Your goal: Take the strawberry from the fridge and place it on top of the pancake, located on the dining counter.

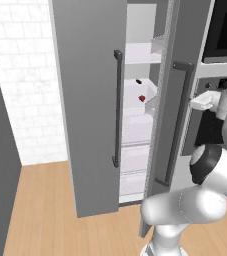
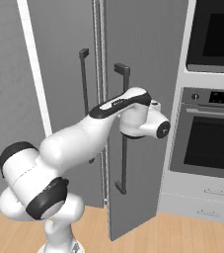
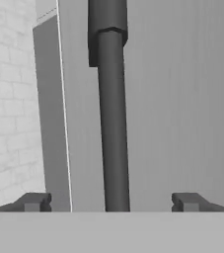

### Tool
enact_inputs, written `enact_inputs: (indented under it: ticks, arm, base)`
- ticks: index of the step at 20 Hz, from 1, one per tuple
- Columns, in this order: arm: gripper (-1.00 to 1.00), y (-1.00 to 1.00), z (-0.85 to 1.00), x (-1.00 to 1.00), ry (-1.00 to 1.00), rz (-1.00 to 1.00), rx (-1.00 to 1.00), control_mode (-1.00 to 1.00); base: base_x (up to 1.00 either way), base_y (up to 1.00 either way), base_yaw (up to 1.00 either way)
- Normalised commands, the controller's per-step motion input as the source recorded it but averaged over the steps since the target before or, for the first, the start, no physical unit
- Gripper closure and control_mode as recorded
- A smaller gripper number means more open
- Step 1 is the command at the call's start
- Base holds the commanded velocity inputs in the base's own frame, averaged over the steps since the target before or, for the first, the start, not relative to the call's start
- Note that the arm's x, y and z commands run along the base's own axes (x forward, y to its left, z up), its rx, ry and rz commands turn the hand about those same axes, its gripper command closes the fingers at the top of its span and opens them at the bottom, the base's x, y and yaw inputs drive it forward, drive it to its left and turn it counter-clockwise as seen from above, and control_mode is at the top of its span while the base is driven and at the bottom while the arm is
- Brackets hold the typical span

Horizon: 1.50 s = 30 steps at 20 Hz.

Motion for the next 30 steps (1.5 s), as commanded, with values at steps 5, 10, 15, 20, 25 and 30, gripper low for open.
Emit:
enact_inputs:
  ticks: [5,10,15,20,25,30]
  arm:
    - [-1.0,0.18,0.89,-0.5,-0.21,-0.13,-0.13,-1.0]
    - [-1.0,0.49,0.67,-0.45,-0.09,-0.18,-0.26,-1.0]
    - [-1.0,0.76,0.39,-0.46,-0.01,-0.18,-0.34,-1.0]
    - [-1.0,0.93,0.13,-0.21,0.07,-0.18,-0.39,-1.0]
    - [-1.0,0.95,0.0,0.0,0.13,-0.25,-0.41,-1.0]
    - [-1.0,0.52,0.0,0.24,0.29,-0.33,-0.38,-1.0]
  base:
    - [0.0,0.0,0.0]
    - [0.0,0.0,0.0]
    - [0.0,0.0,0.0]
    - [0.0,0.0,0.0]
    - [0.0,0.0,0.0]
    - [0.0,0.0,0.0]
